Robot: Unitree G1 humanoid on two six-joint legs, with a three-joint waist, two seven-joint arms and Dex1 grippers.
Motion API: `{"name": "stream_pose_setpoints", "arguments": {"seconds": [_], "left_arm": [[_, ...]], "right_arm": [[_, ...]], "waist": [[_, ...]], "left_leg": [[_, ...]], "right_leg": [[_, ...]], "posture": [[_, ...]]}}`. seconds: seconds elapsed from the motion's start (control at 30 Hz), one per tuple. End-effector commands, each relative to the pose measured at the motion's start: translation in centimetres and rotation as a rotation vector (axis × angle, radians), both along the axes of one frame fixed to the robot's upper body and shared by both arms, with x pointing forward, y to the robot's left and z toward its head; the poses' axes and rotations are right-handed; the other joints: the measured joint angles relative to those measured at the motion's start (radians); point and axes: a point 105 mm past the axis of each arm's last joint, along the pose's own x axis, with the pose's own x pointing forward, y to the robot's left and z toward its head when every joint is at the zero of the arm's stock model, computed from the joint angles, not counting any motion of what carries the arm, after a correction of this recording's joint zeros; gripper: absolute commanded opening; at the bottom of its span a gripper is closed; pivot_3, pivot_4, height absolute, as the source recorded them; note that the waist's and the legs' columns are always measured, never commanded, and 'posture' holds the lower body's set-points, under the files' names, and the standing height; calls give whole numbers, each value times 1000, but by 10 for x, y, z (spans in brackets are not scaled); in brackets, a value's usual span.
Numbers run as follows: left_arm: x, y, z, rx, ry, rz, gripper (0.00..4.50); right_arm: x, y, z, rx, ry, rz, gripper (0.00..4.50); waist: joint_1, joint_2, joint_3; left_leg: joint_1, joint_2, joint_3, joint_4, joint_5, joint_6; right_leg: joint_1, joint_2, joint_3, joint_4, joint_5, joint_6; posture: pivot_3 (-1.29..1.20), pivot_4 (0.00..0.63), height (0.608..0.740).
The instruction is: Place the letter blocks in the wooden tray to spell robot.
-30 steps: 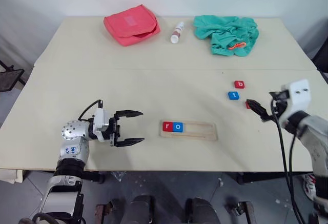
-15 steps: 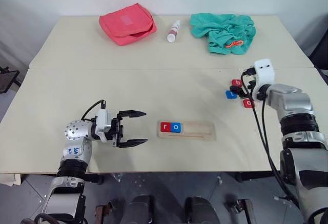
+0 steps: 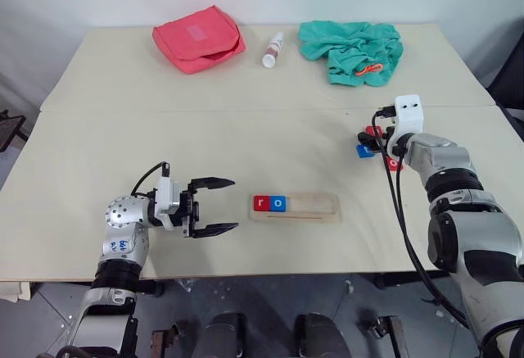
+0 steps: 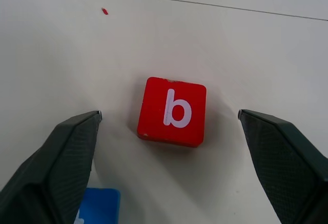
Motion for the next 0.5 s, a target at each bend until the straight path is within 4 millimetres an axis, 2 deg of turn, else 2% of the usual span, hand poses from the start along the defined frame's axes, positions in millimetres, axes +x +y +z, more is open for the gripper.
{"name": "stream_pose_setpoints", "arguments": {"seconds": [0.03, 0.2, 0.4, 0.5], "left_arm": [[-2, -1, 5, -6, -36, -1, 4500], [-4, -2, 4, -8, -34, -12, 4500], [-9, 1, 0, -3, -19, -48, 4500], [-9, 6, -2, 9, -10, -53, 4500]], "right_arm": [[0, -4, 0, 5, 8, -37, 3208], [1, -5, 1, 14, -7, -67, 1485], [3, -7, 32, 24, -109, -44, 1462], [-6, -1, 44, 27, -146, -4, 1462]], "waist": [[1, 0, 0], [3, 0, 0], [0, 0, 0], [1, 0, 0]], "left_leg": [[0, 0, 0, 0, 0, 0], [0, 0, -1, 1, 0, 0], [0, 0, 0, 0, 0, 0], [-4, 0, 1, 0, 0, 0]], "right_leg": [[0, 0, 0, 0, 0, 0], [0, 0, 0, 0, 0, 0], [-1, 0, 1, 1, 0, 0], [-6, 0, 2, 2, 0, 0]], "posture": [[0, 150, 740], [0, 150, 740], [0, 150, 740], [0, 150, 740]]}}
